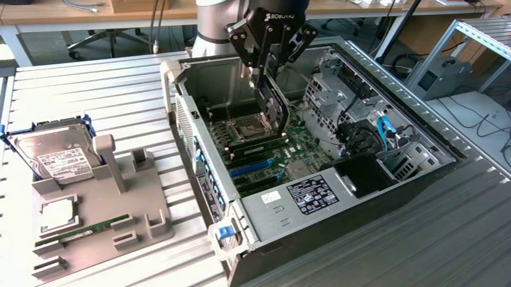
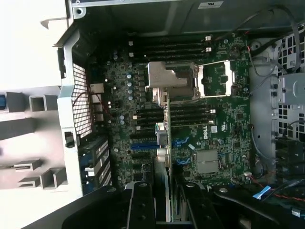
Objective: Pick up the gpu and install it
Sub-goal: 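Pick up the gpu and move the gpu toward the slot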
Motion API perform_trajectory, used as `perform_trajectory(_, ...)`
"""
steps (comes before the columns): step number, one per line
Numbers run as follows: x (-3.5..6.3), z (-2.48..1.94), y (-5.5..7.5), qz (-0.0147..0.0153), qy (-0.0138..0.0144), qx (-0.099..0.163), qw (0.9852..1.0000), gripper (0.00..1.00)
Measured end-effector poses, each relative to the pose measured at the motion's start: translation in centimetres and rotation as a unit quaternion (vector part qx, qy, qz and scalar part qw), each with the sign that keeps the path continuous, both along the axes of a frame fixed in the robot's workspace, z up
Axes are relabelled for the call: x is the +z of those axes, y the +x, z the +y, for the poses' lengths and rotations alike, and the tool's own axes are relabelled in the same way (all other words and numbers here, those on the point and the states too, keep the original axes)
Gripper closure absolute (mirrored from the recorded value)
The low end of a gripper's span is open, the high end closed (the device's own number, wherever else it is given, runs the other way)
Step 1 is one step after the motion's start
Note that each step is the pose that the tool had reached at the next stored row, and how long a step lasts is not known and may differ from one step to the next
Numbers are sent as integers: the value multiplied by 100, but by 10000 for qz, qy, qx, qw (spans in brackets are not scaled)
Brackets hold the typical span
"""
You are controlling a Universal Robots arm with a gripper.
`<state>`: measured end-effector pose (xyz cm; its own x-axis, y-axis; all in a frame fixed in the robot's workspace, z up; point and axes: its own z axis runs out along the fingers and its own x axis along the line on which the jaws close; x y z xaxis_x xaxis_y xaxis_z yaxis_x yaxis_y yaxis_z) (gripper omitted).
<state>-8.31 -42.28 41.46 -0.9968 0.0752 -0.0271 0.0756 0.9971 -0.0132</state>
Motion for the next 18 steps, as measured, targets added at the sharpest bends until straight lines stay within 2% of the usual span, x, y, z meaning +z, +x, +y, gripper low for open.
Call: perform_trajectory(18,-16,4,269,0,0,0,10000,73)
